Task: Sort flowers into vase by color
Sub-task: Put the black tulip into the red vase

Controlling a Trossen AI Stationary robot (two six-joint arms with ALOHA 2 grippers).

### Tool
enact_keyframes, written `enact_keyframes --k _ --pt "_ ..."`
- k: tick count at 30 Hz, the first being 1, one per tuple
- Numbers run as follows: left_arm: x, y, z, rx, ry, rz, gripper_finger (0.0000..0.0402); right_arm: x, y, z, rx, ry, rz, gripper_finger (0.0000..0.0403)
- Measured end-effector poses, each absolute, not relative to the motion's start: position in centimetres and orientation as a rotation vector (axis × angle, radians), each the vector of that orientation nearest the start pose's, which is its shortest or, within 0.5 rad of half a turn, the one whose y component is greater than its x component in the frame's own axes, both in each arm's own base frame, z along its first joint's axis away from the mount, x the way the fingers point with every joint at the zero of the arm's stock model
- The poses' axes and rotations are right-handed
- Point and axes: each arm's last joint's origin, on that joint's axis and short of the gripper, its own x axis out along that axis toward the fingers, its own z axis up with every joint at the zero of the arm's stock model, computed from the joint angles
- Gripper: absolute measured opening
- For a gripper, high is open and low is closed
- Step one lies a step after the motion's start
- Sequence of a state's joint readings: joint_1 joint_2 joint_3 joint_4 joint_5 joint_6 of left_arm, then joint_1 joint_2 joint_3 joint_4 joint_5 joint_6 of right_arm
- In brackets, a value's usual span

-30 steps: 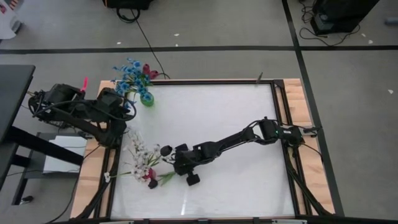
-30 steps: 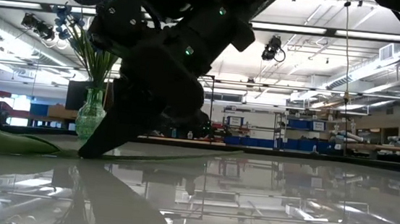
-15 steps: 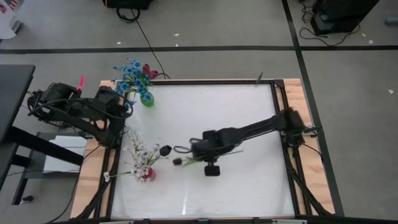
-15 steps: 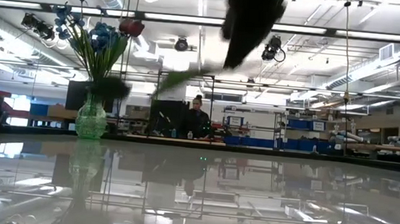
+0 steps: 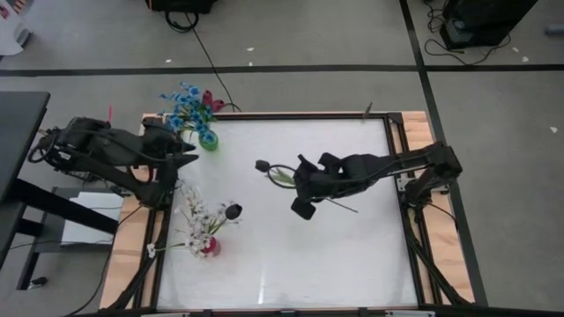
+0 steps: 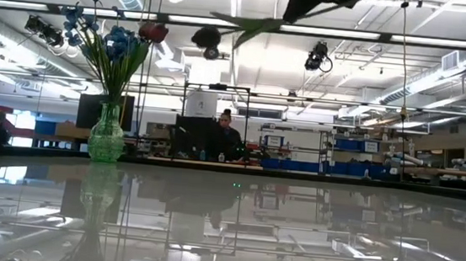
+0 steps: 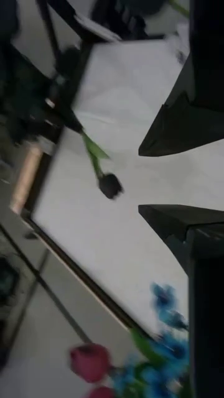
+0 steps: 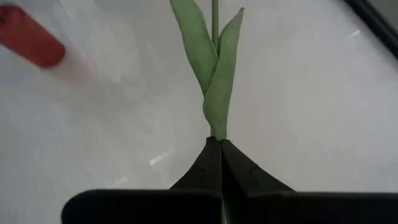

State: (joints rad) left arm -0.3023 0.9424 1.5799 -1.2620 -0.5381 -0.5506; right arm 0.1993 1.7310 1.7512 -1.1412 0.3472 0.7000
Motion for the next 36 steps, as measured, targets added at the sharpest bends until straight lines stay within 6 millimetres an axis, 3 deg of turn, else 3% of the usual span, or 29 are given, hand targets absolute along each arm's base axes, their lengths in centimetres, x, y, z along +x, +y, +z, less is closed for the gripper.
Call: enact_keyframes --k 13,28,36 --pt "10.2 -1.6 47.1 -0.288 0.345 0.324 0.0139 35.3 6.3 37.0 0.403 0.639 -0.502 0.0" --pt "10.6 -1.7 48.6 -0.314 0.189 0.3 0.0141 37.2 7.2 40.7 0.275 0.2 -0.546 0.0" --pt "13.1 -2.5 49.7 -0.279 0.087 0.272 0.0196 37.9 7.2 43.4 0.175 -0.001 -0.444 0.0"
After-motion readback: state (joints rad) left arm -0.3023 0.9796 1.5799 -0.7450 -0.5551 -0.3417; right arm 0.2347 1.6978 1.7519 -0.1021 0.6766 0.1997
